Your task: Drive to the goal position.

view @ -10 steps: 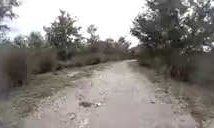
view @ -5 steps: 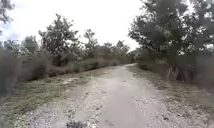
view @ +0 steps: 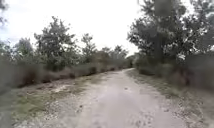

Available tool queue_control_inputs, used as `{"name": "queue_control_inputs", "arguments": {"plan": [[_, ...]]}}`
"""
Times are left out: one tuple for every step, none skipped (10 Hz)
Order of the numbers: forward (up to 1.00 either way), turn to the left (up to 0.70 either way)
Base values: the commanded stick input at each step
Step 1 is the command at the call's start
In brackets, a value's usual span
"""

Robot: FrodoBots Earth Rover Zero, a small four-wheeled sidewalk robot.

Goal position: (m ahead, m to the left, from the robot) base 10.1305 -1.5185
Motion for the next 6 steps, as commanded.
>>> {"name": "queue_control_inputs", "arguments": {"plan": [[0.7,0.0],[0.7,0.0],[0.7,0.0],[0.7,0.0],[0.7,0.0],[0.7,-0.3]]}}
